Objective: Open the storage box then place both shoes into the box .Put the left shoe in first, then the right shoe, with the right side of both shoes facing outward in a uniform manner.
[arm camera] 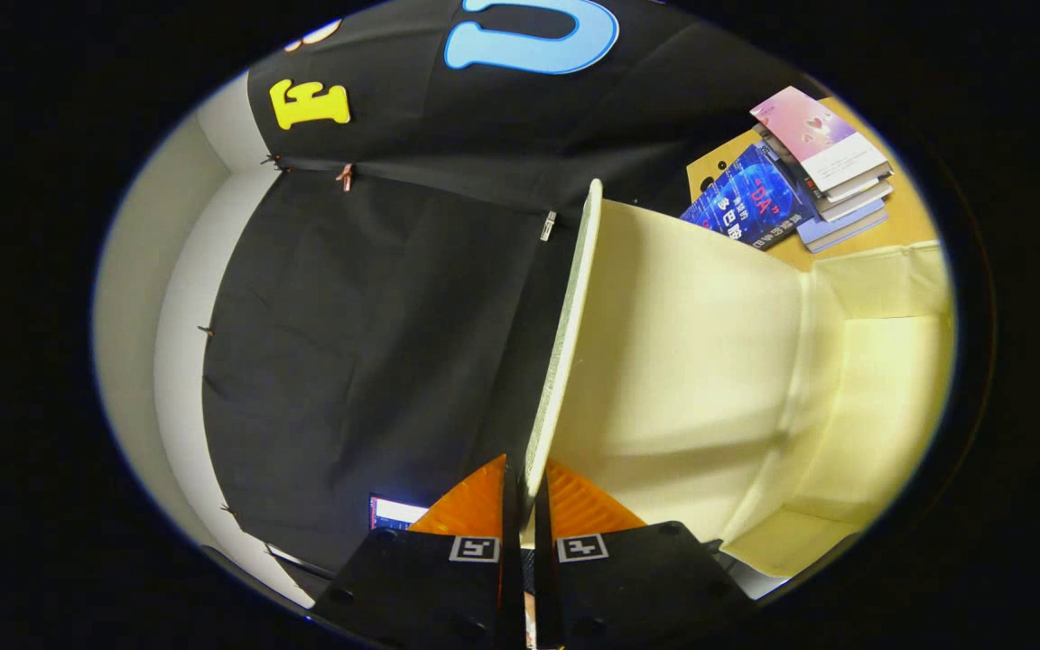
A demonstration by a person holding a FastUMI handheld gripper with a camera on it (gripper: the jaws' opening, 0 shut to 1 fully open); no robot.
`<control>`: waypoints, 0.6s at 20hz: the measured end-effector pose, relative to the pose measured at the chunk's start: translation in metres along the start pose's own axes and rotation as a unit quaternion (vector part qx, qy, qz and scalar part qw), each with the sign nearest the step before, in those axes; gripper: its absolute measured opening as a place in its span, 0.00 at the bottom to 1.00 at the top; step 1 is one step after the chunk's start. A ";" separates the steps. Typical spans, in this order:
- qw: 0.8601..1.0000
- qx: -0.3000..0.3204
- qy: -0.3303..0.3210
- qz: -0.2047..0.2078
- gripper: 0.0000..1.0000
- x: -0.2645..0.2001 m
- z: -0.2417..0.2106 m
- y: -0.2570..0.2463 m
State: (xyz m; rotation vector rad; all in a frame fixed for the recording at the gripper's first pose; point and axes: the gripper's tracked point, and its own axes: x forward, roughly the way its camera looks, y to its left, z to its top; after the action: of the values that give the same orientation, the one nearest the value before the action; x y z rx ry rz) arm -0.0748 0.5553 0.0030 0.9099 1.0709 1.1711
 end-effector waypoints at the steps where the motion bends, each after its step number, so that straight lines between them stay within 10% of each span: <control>1: 1.000 -0.001 -0.001 -0.006 0.08 0.015 -0.002 -0.002; 7: 0.997 -0.047 -0.008 -0.064 0.19 0.071 -0.011 -0.042; 12: 0.987 -0.112 -0.041 -0.108 0.94 0.045 0.002 -0.068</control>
State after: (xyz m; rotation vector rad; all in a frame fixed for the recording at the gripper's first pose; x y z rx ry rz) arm -0.0528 0.5878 -0.0684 0.6444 0.9255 1.0397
